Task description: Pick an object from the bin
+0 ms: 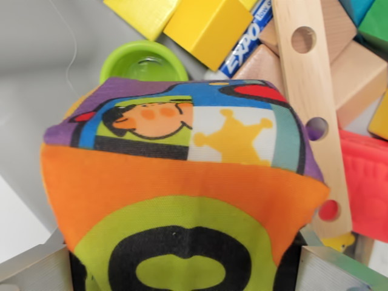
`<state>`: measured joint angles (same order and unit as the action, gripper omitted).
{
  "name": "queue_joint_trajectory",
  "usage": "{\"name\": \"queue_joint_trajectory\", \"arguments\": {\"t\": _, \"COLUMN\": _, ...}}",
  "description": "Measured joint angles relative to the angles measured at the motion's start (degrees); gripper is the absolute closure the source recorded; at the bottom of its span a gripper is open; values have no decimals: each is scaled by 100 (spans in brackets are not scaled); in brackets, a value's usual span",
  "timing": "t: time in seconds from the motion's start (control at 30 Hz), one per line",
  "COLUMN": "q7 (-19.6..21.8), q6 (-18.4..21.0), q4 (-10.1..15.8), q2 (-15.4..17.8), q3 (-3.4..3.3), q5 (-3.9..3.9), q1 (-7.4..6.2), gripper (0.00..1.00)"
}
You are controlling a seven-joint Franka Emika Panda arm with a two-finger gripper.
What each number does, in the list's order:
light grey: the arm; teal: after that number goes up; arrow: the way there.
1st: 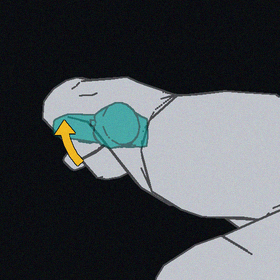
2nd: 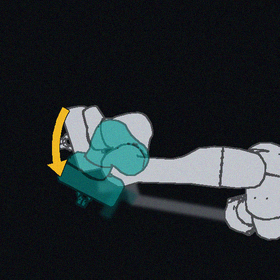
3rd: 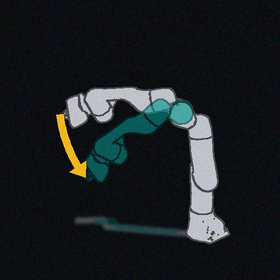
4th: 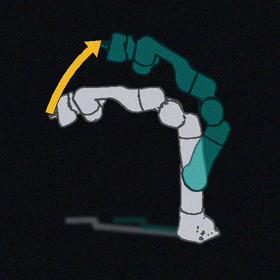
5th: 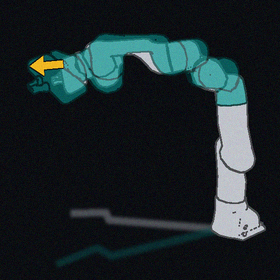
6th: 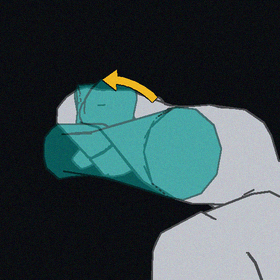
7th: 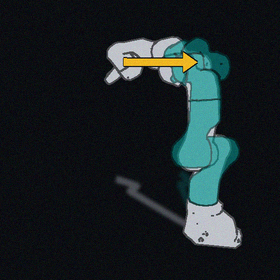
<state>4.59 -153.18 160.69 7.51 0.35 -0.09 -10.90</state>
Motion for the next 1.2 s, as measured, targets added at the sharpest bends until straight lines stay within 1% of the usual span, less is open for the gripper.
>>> {"name": "queue_joint_trajectory", "arguments": {"t": 0.27, "q7": 0, "q6": 548, "q4": -29, "q2": 526, "q3": 0, "q5": 0, "q1": 0, "gripper": 100}}
{"name": "queue_joint_trajectory", "arguments": {"t": 0.53, "q7": 0, "q6": 1143, "q4": -127, "q2": 1023, "q3": 0, "q5": 0, "q1": 0, "gripper": 100}}
{"name": "queue_joint_trajectory", "arguments": {"t": 0.63, "q7": 0, "q6": 1421, "q4": -190, "q2": 1244, "q3": 0, "q5": 0, "q1": 0, "gripper": 100}}
{"name": "queue_joint_trajectory", "arguments": {"t": 0.93, "q7": 0, "q6": 2137, "q4": -427, "q2": 1716, "q3": -1, "q5": 0, "q1": 0, "gripper": 100}}
{"name": "queue_joint_trajectory", "arguments": {"t": 1.2, "q7": 0, "q6": 2706, "q4": -682, "q2": 2027, "q3": -3, "q5": 0, "q1": 0, "gripper": 100}}
